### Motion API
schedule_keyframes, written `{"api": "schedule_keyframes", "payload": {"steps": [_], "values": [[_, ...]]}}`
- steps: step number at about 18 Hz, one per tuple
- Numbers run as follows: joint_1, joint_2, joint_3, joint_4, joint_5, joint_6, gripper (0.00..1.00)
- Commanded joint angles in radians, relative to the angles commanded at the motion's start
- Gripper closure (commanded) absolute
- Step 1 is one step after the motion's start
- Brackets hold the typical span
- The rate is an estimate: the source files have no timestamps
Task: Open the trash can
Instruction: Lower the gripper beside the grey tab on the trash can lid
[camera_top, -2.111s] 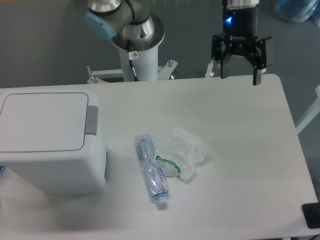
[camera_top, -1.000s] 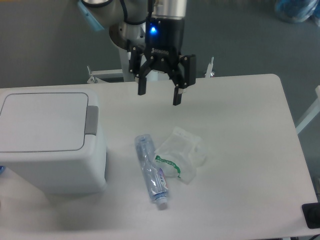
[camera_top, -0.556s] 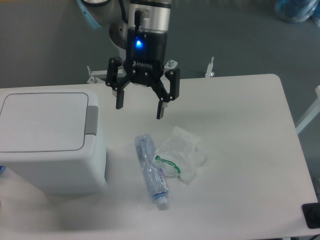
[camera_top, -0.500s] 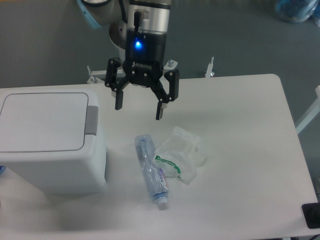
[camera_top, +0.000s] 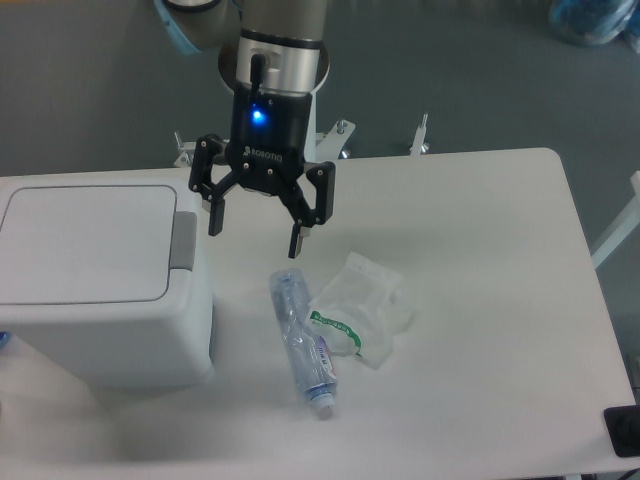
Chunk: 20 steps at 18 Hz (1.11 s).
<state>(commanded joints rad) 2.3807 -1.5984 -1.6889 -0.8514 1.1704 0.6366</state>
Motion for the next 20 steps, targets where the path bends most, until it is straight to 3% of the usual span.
{"api": "schedule_keyframes", "payload": {"steps": [20], "values": [[-0.023, -0.008, -0.032, 0.003, 0.000, 0.000, 0.00]]}}
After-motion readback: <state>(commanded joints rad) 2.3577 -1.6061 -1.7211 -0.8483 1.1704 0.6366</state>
